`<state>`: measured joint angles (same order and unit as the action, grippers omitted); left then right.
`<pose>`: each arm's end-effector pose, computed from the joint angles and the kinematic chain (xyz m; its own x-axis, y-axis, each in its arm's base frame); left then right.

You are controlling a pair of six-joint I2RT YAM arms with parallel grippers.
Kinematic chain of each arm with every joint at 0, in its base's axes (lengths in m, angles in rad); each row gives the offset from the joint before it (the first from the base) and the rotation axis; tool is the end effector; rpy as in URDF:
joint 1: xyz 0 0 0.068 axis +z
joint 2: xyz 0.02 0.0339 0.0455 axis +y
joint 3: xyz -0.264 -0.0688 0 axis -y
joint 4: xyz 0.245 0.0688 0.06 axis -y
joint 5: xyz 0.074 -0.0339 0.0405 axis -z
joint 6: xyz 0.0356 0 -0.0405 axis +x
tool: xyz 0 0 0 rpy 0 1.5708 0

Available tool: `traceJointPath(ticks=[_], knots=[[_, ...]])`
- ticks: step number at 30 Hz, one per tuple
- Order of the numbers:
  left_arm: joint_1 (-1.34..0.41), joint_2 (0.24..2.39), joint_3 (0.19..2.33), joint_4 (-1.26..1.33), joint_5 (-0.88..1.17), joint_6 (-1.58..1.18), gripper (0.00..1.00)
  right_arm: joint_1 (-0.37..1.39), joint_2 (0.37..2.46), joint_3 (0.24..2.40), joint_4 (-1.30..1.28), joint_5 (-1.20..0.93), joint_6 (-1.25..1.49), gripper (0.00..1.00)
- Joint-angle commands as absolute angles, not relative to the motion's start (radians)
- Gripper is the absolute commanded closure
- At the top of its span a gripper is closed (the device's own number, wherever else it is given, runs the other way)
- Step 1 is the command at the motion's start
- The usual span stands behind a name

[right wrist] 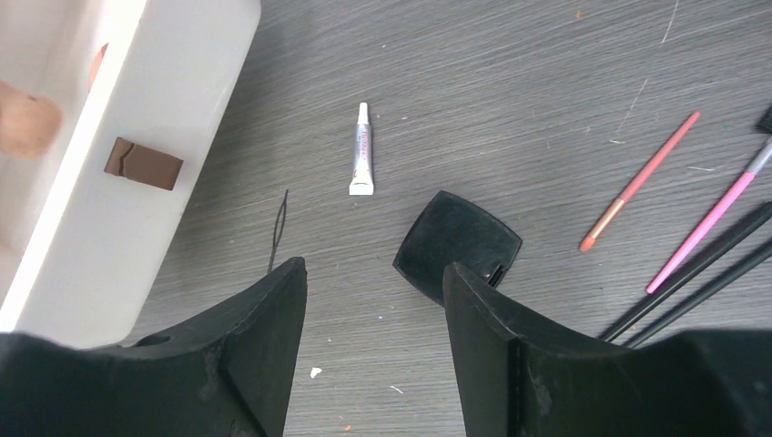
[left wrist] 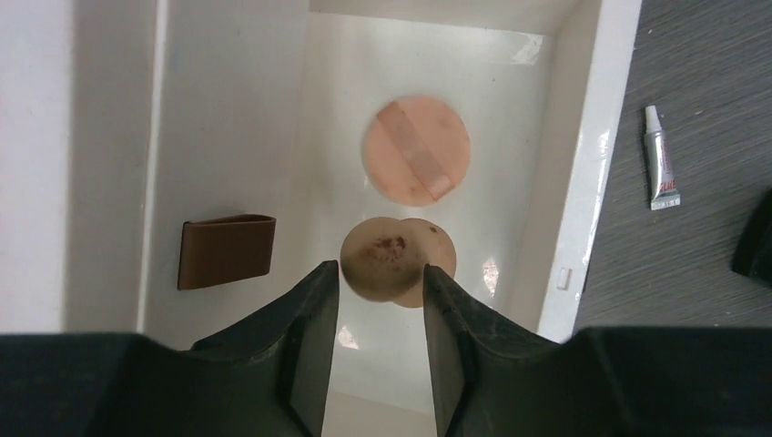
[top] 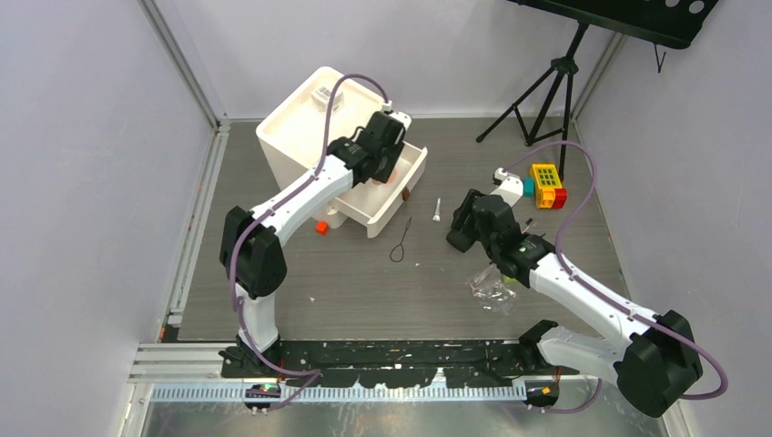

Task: Organize the makeup
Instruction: Place the makeup tool in the drawer, then pick up the makeup from the center of the board.

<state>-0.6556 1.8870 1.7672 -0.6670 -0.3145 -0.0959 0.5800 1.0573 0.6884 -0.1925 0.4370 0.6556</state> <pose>0.3465 -0.2526 0.3183 -0.5977 0.3448 -0.7238 0.3510 0.9242 0.1504 0.2010 0.1137 0.2545 -0.4730 0.3504 -0.8084 0.1154 0.9342 0.3375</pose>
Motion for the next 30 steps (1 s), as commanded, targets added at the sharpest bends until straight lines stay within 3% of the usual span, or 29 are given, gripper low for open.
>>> traceJointPath(ticks=[1, 7, 13, 30], knots=[[-0.682, 1.898, 1.855, -0.719, -0.419, -0.008, 0.57, 0.573, 1.055, 0.716, -0.200, 0.489, 0.641, 0.38], [-0.695, 1.896, 1.855, -0.726, -0.431, -0.005, 0.44, 0.572, 1.094, 0.739, -0.221, 0.486, 0.646, 0.38], [-0.703, 1.824, 1.836, -0.702, -0.424, -0.007, 0.41, 0.567, 1.134, 0.764, -0.222, 0.470, 0.648, 0.38], [-0.702, 1.293, 1.522, -0.743, -0.479, -0.092, 0.27, 0.491, 1.528, 1.072, -0.324, 0.342, 0.608, 0.39]])
